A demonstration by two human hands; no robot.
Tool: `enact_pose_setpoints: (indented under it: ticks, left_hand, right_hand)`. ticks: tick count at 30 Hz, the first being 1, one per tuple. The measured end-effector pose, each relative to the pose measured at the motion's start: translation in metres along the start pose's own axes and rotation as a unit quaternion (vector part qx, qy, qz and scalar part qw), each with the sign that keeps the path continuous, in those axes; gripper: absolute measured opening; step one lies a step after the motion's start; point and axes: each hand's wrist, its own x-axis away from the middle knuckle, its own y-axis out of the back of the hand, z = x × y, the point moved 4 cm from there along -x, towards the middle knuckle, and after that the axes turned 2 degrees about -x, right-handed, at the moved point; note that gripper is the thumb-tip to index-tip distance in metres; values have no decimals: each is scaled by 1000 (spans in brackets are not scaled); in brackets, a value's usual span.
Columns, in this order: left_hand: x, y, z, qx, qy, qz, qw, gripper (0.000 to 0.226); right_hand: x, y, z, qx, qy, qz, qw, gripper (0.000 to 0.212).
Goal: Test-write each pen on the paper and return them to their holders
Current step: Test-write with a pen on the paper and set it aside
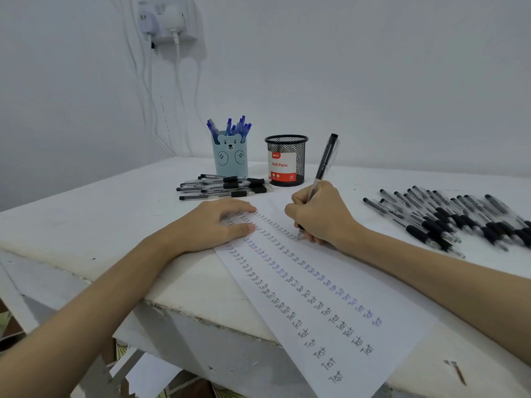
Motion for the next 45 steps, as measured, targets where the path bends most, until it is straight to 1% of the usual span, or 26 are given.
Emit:
enact_pose_setpoints:
  ticks: [4, 8, 13, 17, 20, 25, 30, 33, 35, 37, 38, 40, 42, 45]
  left_hand:
    - [-1, -1, 1, 2, -5, -1, 1000, 37]
    - [0, -1, 1, 9, -1, 5, 1000, 49]
    - [0, -1, 1, 10, -4, 4, 1000, 42]
    - [0, -1, 1, 10, -1, 6, 1000, 52]
    - [0, -1, 1, 11, 1, 6, 1000, 50]
    - [1, -1, 0, 8, 0, 9, 1000, 52]
    - [1, 0, -1, 5, 2, 9, 1000, 55]
    - [2, -1, -3, 3, 4, 9, 1000, 55]
    - [3, -1, -4, -5, 4, 11, 1000, 60]
    - [4, 0, -5, -5, 7, 14, 1000, 66]
    - [4, 1, -5, -4, 8, 15, 1000, 66]
    - [4, 1, -7, 2, 6, 21, 1000, 58]
    - [4, 0, -9, 7, 0, 34, 999, 55]
    - [6, -1, -12, 11, -5, 47, 999, 59]
  right_hand:
    - [1, 0, 0, 2, -9, 5, 1000, 42]
    - [0, 2, -1, -13, -19, -12, 1000, 45]
    - [-1, 1, -1, -1, -21, -2, 1000, 44]
    - [-1, 2, -2, -18, -36, -13, 999, 45]
    - [-1, 2, -2, -11, -32, -16, 999, 44]
    - [0, 2, -2, 3, -36, -19, 999, 46]
    - [2, 3, 2, 11, -31, -26, 999, 43]
    - [0, 6, -3, -37, -73, -46, 996, 40]
    - [0, 9, -6, -83, -119, -49, 988, 32]
    - [-2, 12, -6, -108, -145, -45, 982, 29]
    - [-3, 14, -5, -118, -147, -44, 981, 29]
    - [-7, 18, -3, -132, -141, -49, 980, 24]
    - [-12, 24, -3, -119, -135, -55, 982, 19]
    - [-16, 30, -3, -127, -132, -59, 981, 25]
